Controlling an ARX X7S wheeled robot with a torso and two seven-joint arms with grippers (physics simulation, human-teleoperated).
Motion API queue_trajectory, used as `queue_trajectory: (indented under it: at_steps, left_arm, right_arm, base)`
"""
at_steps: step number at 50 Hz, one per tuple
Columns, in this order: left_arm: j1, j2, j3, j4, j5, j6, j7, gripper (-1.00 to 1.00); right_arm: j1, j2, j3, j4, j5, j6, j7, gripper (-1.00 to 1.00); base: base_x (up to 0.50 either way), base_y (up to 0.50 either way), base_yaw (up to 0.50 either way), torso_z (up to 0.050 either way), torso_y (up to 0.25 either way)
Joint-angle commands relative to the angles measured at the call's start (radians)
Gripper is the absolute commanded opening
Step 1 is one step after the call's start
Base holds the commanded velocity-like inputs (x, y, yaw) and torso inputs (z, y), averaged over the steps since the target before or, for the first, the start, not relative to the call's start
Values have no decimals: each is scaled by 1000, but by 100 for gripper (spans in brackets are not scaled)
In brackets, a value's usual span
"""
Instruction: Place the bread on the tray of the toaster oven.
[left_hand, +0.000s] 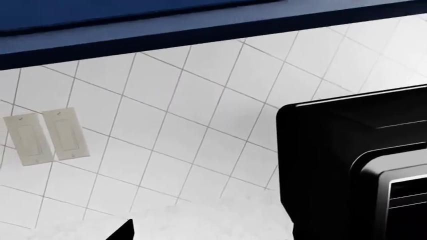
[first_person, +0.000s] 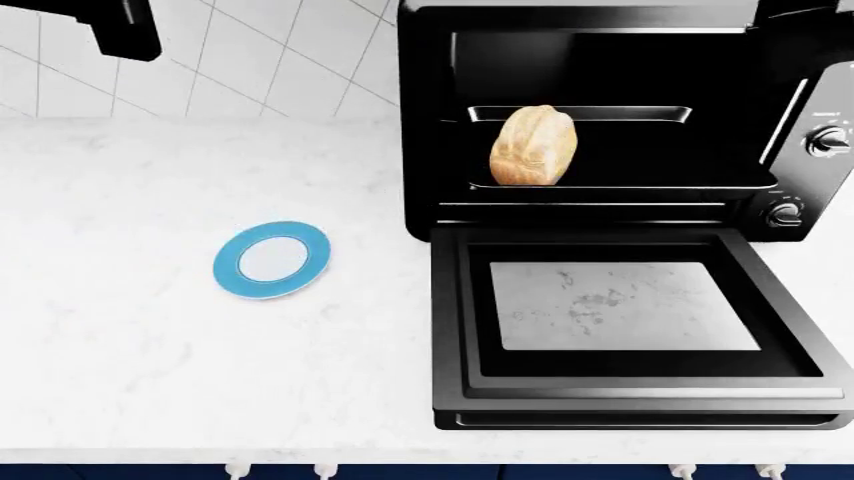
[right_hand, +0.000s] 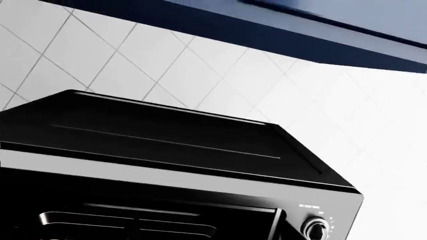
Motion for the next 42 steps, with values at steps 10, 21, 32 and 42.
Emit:
queue_trajectory:
  at_steps: [10, 21, 32, 42]
  left_arm:
    - [-64, 77, 18, -90, 71, -35, 50, 100]
    - [-75, 88, 21, -100, 86, -40, 58, 100]
    - [-116, 91, 13, -112, 81, -57, 51, 100]
    - [-111, 89, 14, -115, 96, -56, 63, 100]
  right_arm:
    - [190, -92, -149, 154, -274, -18, -246, 100]
    - [297, -91, -196, 210, -342, -14, -337, 100]
    - [350, -105, -240, 246, -402, -41, -410, 100]
    - [356, -103, -253, 256, -412, -48, -433, 100]
  base:
    - [0, 0, 0, 0, 0]
    - [0, 0, 0, 0, 0]
    - [0, 0, 0, 0, 0]
    - [0, 0, 0, 0, 0]
